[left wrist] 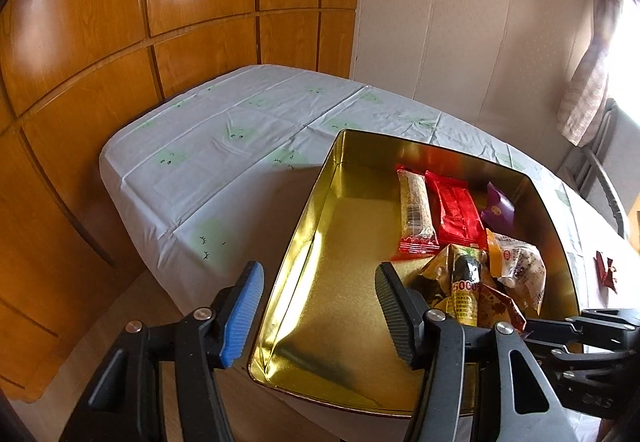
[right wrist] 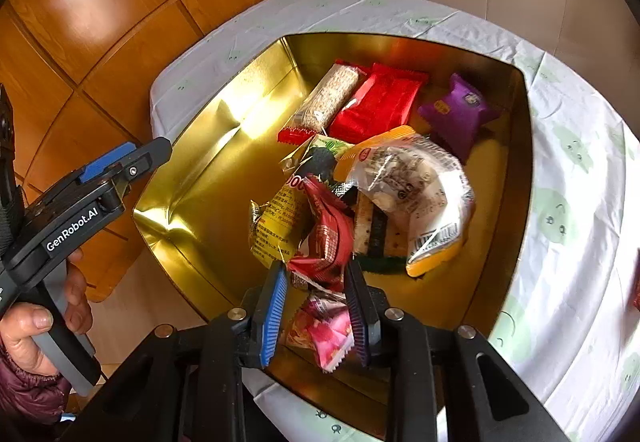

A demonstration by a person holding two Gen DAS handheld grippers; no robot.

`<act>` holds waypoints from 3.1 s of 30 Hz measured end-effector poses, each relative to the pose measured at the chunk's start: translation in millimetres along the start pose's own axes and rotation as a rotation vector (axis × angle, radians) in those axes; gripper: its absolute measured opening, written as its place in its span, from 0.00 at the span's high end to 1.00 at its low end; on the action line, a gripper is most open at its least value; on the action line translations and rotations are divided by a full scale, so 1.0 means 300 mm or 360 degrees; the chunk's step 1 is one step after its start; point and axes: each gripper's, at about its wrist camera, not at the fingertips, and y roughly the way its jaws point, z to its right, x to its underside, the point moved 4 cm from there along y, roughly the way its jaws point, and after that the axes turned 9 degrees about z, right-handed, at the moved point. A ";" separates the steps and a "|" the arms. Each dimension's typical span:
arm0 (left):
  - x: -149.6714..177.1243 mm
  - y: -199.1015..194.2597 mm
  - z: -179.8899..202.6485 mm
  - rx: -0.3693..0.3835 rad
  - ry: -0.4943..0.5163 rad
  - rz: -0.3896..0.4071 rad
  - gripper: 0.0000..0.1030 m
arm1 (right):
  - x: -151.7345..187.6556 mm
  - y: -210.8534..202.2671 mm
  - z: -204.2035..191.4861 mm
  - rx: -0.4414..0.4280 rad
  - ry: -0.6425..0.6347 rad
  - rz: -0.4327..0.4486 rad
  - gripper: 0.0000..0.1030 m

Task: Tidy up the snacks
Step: 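Carry the dark red packet over the tin and open the right tool, then move the right tool to the red foil candy and close on it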

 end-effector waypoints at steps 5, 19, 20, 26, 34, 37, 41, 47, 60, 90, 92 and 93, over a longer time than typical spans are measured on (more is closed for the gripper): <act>-0.007 -0.026 0.027 0.0017 0.0032 0.0030 0.41 | 0.006 -0.057 -0.004 0.0026 0.0000 0.0070 0.71; -0.010 -0.101 0.120 0.0102 0.0145 0.0090 0.38 | 0.035 -0.232 0.061 0.0222 -0.0003 0.0276 0.69; -0.010 -0.106 0.130 0.0110 0.0159 0.0092 0.38 | 0.040 -0.242 0.075 0.0233 0.0010 0.0283 0.69; -0.001 -0.126 0.197 0.0167 0.0234 0.0097 0.38 | 0.071 -0.295 0.166 0.0295 0.0108 0.0317 0.69; 0.014 -0.142 0.294 0.0246 0.0331 0.0093 0.38 | 0.139 -0.369 0.326 0.0412 0.0270 0.0343 0.69; 0.021 -0.149 0.335 0.0278 0.0369 0.0091 0.38 | 0.178 -0.396 0.399 0.0476 0.0343 0.0339 0.69; 0.028 -0.146 0.385 0.0318 0.0418 0.0086 0.38 | 0.238 -0.439 0.508 0.0566 0.0454 0.0332 0.69; 0.050 -0.146 0.452 0.0386 0.0480 0.0069 0.38 | 0.316 -0.514 0.713 0.0686 0.0723 0.0348 0.68; 0.063 -0.134 0.526 0.0466 0.0517 0.0020 0.38 | 0.271 -0.476 1.019 0.0637 0.1214 0.0400 0.62; 0.060 -0.144 0.644 0.0588 0.0570 -0.0005 0.36 | 0.324 -0.459 1.249 0.0721 0.1427 0.0255 0.59; 0.066 -0.153 0.662 0.0606 0.0583 -0.0004 0.36 | 0.316 -0.467 1.241 0.0735 0.1398 0.0286 0.56; 0.071 -0.159 0.671 0.0615 0.0593 -0.0002 0.36 | 0.301 -0.466 1.236 0.0742 0.1370 0.0301 0.54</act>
